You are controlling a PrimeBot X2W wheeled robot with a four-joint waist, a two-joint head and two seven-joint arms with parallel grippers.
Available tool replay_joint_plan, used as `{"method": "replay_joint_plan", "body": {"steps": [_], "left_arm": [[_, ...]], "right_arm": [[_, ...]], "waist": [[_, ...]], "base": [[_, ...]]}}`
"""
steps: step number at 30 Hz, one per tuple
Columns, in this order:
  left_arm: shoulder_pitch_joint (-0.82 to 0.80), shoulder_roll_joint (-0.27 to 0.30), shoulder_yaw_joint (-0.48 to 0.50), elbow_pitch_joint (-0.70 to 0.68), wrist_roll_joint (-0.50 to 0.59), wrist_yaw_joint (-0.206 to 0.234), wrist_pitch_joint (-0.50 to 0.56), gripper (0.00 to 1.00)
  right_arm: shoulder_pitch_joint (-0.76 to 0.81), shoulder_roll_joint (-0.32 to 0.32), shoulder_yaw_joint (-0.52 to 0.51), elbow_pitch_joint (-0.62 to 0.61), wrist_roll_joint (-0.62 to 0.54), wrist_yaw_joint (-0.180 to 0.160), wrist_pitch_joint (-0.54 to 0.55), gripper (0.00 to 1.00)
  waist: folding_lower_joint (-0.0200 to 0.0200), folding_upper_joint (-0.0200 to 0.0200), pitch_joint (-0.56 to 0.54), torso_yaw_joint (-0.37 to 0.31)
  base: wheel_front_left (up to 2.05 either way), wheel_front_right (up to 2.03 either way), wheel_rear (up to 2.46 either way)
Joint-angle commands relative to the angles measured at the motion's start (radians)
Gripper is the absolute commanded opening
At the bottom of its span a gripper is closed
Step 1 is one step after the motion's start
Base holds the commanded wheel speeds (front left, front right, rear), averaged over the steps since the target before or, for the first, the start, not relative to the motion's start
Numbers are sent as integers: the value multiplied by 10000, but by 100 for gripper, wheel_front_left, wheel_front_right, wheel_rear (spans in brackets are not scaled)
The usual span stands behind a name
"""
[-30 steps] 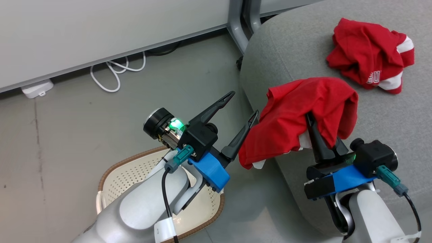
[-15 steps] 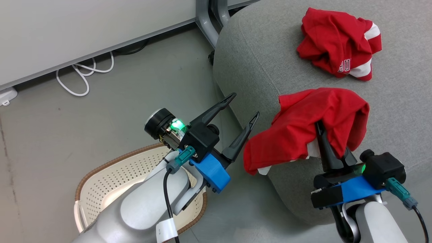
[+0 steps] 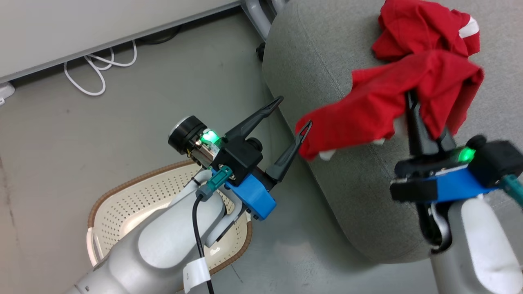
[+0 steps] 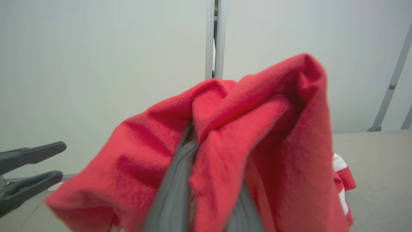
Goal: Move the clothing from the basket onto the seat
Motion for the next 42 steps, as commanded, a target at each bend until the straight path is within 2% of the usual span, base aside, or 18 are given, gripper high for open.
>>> {"method": "replay_joint_plan", "body": {"steps": [1, 5, 11, 17, 18, 20, 23, 28, 36, 41, 42], "left_arm": [[-236, 96, 52, -137, 74, 92, 49, 100], [-532, 211, 55, -366, 209, 113, 161, 100], [-1365, 576, 70, -1046, 571, 103, 587, 100], [-1953, 924, 135, -1631, 912, 221, 903, 100], [-1953, 924, 135, -1631, 912, 221, 903, 100], [-2107, 1065, 86, -1863, 1055, 265, 1031, 100], [-2223, 1178, 17, -2033, 1170, 251, 1112, 100], [-2324, 1221, -45, -2172, 1231, 247, 1163, 100], [-2321, 1164, -124, -2164, 1193, 279, 1087, 100], [-2317, 1114, -159, -2016, 1110, 258, 1001, 100], [-2285, 1089, -175, -1977, 1085, 259, 968, 100]], "right_arm": [[-693, 24, -237, -198, -70, 1, -56, 0], [-1866, -42, -726, -371, -96, 1, -56, 0], [-4516, -863, -2153, -760, -251, -1, -54, 0], [-6166, -2069, -3823, -756, -187, -1, -49, 0], [-6166, -2069, -3823, -756, -187, -1, -49, 0], [-6553, -2741, -4400, -335, -132, -1, -49, 0], [-6693, -3237, -4802, 368, -44, -1, -49, 0], [-6353, -3489, -5028, 1845, -241, -1, -51, 0], [-5808, -3051, -5225, 3942, -156, -1, -49, 0], [-5651, -2962, -5129, 4652, -48, -1, -49, 0], [-5584, -2956, -5126, 4614, -53, -1, -49, 28]], "waist": [[0, 0, 441, 95], [0, 0, 1025, 247], [0, 0, 2656, 580], [0, 0, 3958, 726], [0, 0, 3958, 726], [0, 0, 4420, 737], [0, 0, 4752, 762], [0, 0, 4995, 831], [0, 0, 5047, 905], [0, 0, 4886, 936], [0, 0, 4819, 951]], "base": [[0, 0, 0], [0, 0, 0], [0, 0, 0], [0, 0, 0], [0, 0, 0], [0, 0, 0], [0, 0, 0], [0, 0, 0], [0, 0, 0], [0, 0, 0], [0, 0, 0]]}}
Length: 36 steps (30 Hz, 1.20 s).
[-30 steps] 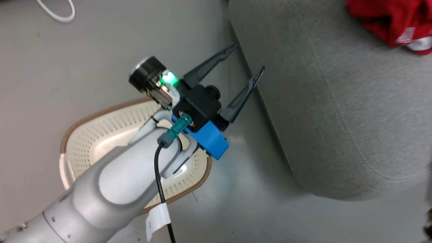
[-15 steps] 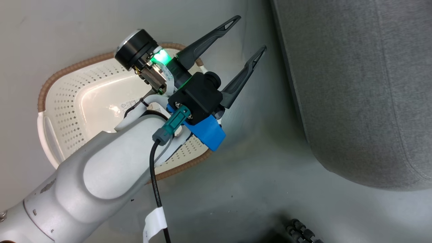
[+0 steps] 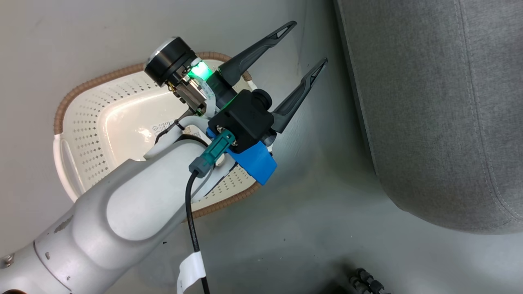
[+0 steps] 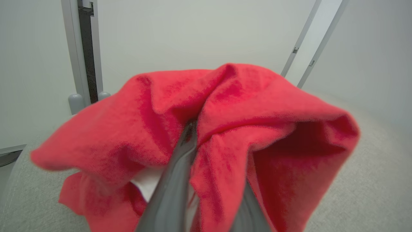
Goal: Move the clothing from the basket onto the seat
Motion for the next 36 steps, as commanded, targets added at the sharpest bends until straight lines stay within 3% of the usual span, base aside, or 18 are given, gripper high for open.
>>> {"method": "replay_joint_plan", "body": {"steps": [1, 12, 18, 25, 36], "left_arm": [[-35, -51, -5, 59, -59, 15, -94, 100], [832, -529, 156, 830, -567, 185, -891, 100], [1761, -583, 769, 1212, -955, 378, -1103, 100], [3375, -660, 2642, 426, -727, 538, -1113, 100], [6029, -1333, 5935, -455, 497, 230, -1106, 100]], "right_arm": [[240, 40, -4, -118, 20, -3, -42, 100], [3166, 677, -244, -1907, -255, -3, -43, 100], [4824, 1281, 177, -3239, -506, -3, -42, 100], [5936, 1694, 1535, -4230, -454, -3, -42, 100], [7411, 2235, 2956, -5019, -333, -3, -42, 100]], "waist": [[-1, 0, -140, 42], [-1, 0, -1800, 414], [-1, 0, -3069, 546], [-1, 0, -4503, 812], [-1, 0, -6215, 1807]], "base": [[0, 0, 0], [0, 0, 0], [0, 0, 0], [0, 0, 0], [0, 0, 0]]}}
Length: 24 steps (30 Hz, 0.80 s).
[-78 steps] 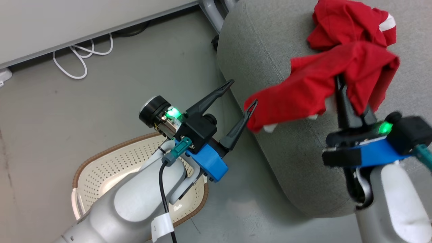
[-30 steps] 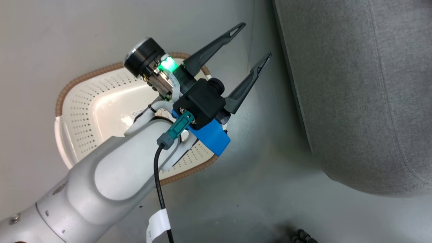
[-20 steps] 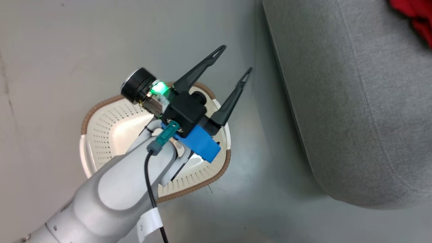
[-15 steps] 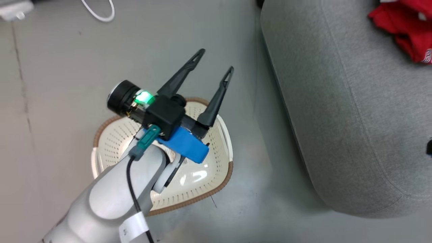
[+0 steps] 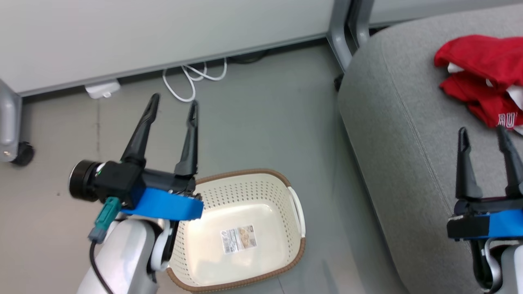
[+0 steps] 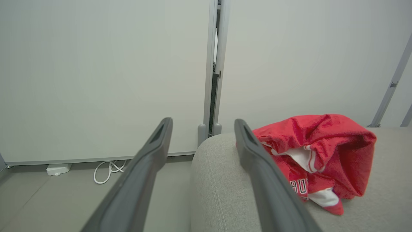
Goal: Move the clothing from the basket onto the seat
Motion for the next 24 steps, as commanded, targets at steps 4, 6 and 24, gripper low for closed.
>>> {"method": "replay_joint_plan", "body": {"steps": [4, 6, 24], "left_arm": [[1121, -344, 1210, -193, 582, -359, -23, 100], [1537, -489, 1691, -208, 778, -541, -23, 100], [3784, -1518, 4126, 109, 1854, -1486, -24, 100]], "right_arm": [[599, 206, 245, -58, 89, -3, -42, 100], [767, 273, 306, -3, 193, -1, -42, 100], [2045, 697, 1013, 517, 373, -1, -42, 100]], "waist": [[3, -1, -977, 728], [3, -1, -1190, 846], [3, -1, -2188, 1371]], "base": [[0, 0, 0], [0, 0, 0], [0, 0, 0]]}}
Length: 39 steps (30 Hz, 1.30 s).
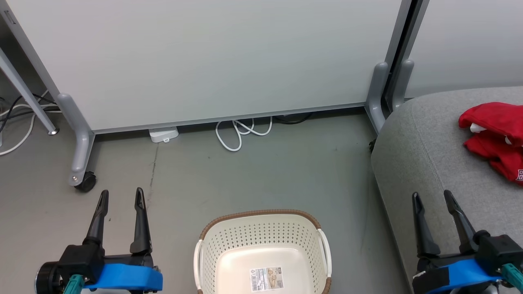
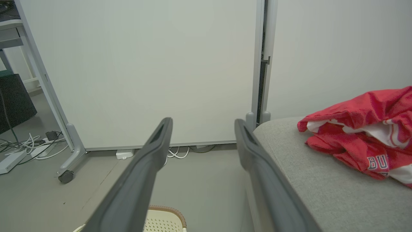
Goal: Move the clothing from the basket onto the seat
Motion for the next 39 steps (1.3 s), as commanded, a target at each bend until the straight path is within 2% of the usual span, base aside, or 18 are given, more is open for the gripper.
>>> {"method": "replay_joint_plan", "body": {"steps": [1, 11, 24, 25, 30, 39], "left_arm": [[98, -34, 55, 37, 58, -36, -24, 100], [329, -187, 121, 288, 335, -271, -24, 100], [290, -206, 158, 496, 239, -233, -24, 100], [247, -190, 134, 487, 257, -259, 0, 0], [385, -217, 128, 913, 186, -256, 93, 0], [168, -214, 279, 968, -1638, -277, 583, 0]], "right_arm": [[179, 19, 22, 62, 92, -1, -42, 100], [162, 85, 228, 415, 65, -1, -42, 100], [111, 120, 339, 536, 94, -1, -42, 100], [65, 92, 339, 529, 61, -2, 0, 0], [147, 111, 334, 933, 133, 0, 69, 0], [-17, 111, 219, 958, 1957, 0, 546, 0]], "waist": [[2, -1, -14, 7], [2, -1, -58, 116], [2, -1, -92, 167], [2, -1, -92, 169], [2, -1, -93, 168], [2, -1, -96, 134]], "base": [[0, 0, 0], [0, 0, 0], [0, 0, 0], [0, 0, 0], [0, 0, 0], [0, 0, 0]]}}
